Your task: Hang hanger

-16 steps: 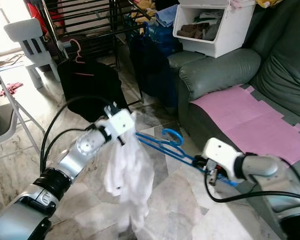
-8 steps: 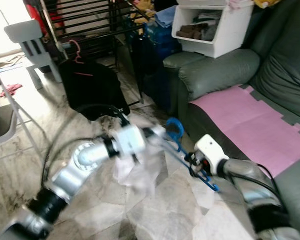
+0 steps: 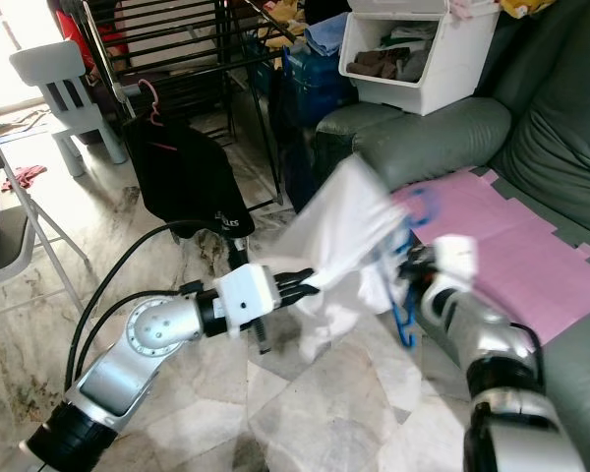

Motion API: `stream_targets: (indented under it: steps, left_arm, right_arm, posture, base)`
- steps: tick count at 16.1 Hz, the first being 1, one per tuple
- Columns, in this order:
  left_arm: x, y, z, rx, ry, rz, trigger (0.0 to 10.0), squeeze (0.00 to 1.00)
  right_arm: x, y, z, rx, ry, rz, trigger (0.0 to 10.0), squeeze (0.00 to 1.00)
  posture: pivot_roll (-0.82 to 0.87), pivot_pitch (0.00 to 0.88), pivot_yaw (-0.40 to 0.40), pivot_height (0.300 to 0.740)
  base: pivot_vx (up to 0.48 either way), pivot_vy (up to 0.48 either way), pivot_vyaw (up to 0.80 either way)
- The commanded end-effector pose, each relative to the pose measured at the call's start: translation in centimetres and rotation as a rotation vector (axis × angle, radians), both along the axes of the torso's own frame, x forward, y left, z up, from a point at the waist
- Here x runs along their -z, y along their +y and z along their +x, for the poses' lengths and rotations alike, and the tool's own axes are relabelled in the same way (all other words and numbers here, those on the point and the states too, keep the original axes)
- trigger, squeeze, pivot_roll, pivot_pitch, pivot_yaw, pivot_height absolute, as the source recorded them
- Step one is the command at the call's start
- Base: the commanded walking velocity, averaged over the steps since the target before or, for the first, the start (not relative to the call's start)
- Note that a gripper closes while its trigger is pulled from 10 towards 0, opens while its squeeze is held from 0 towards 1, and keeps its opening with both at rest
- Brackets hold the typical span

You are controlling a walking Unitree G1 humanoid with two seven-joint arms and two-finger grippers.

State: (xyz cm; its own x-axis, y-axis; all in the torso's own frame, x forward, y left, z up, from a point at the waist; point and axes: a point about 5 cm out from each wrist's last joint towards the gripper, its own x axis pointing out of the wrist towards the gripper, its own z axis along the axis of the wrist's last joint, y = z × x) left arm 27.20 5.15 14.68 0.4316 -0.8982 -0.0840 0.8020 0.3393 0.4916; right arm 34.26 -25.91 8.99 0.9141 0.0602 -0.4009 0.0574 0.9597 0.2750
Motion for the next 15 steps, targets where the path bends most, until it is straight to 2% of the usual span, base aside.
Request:
stream_targets:
  steps: [1, 3, 5, 7, 8, 9, 12, 13, 14, 15]
  left_arm:
    - [0.4, 0.9, 0.0, -0.02, -0.012, 0.023, 10.0, 0.0]
    - [2.5, 2.0, 0.5, -0.097, 0.039, 0.087, 10.0, 0.0]
    - [4.9, 3.0, 0.0, -0.137, 0.109, 0.157, 10.0, 0.0]
    - [6.0, 2.9, -0.7, -0.128, 0.138, 0.196, 10.0, 0.0]
    - [6.6, 2.3, -0.9, -0.12, 0.126, 0.227, 10.0, 0.0]
    - [6.7, 2.0, -0.9, -0.126, 0.137, 0.216, 10.0, 0.0]
    - [6.7, 2.0, -0.9, -0.126, 0.137, 0.216, 10.0, 0.0]
    - [6.8, 1.8, -0.8, -0.131, 0.145, 0.206, 10.0, 0.0]
    - [8.1, -0.1, -0.5, -0.136, 0.203, 0.212, 10.0, 0.3]
    - [8.5, -0.6, -0.4, -0.137, 0.212, 0.223, 10.0, 0.3]
  right_arm:
    - [-1.7, -1.9, 0.5, 0.176, -0.056, 0.053, 10.0, 0.0]
    - [-4.0, -3.5, 1.2, 0.322, -0.155, 0.07, 10.0, 0.0]
    - [-7.6, -5.6, 1.7, 0.492, -0.294, 0.105, 10.0, 0.0]
    - [-9.3, -6.2, 2.1, 0.563, -0.348, 0.188, 10.0, 0.0]
    - [-10.6, -4.4, 3.2, 0.472, -0.383, 0.232, 10.0, 0.0]
    - [-11.2, -3.1, 3.7, 0.389, -0.408, 0.216, 10.0, 0.0]
    - [-11.2, -3.1, 3.7, 0.389, -0.408, 0.216, 10.0, 0.0]
    - [-11.6, -2.2, 4.0, 0.335, -0.425, 0.204, 10.0, 0.0]
    - [-11.5, 3.9, 3.8, -0.061, -0.516, 0.147, 10.0, 0.0]
    - [-11.3, 5.9, 3.3, -0.183, -0.53, 0.15, 10.0, 0.0]
  posture:
    - [-0.13, 0.0, 0.056, 0.74]
    - [-0.13, 0.0, 0.06, 0.74]
    - [-0.14, 0.0, 0.066, 0.74]
    - [-0.15, 0.0, 0.066, 0.74]
    - [-0.15, 0.0, 0.065, 0.74]
    - [-0.15, 0.0, 0.064, 0.74]
    - [-0.15, 0.0, 0.064, 0.74]
    - [-0.15, 0.0, 0.063, 0.74]
    - [-0.15, 0.0, 0.058, 0.74]
    - [-0.15, 0.0, 0.059, 0.74]
  base:
    - [0.0, 0.0, 0.0]
    - [0.0, 0.0, 0.0]
    - [0.0, 0.0, 0.0]
    - [0.0, 0.0, 0.0]
    - [0.0, 0.0, 0.0]
    - [0.0, 0.0, 0.0]
    - [0.0, 0.0, 0.0]
    - [0.0, 0.0, 0.0]
    - [0.0, 0.0, 0.0]
    - [0.0, 0.0, 0.0]
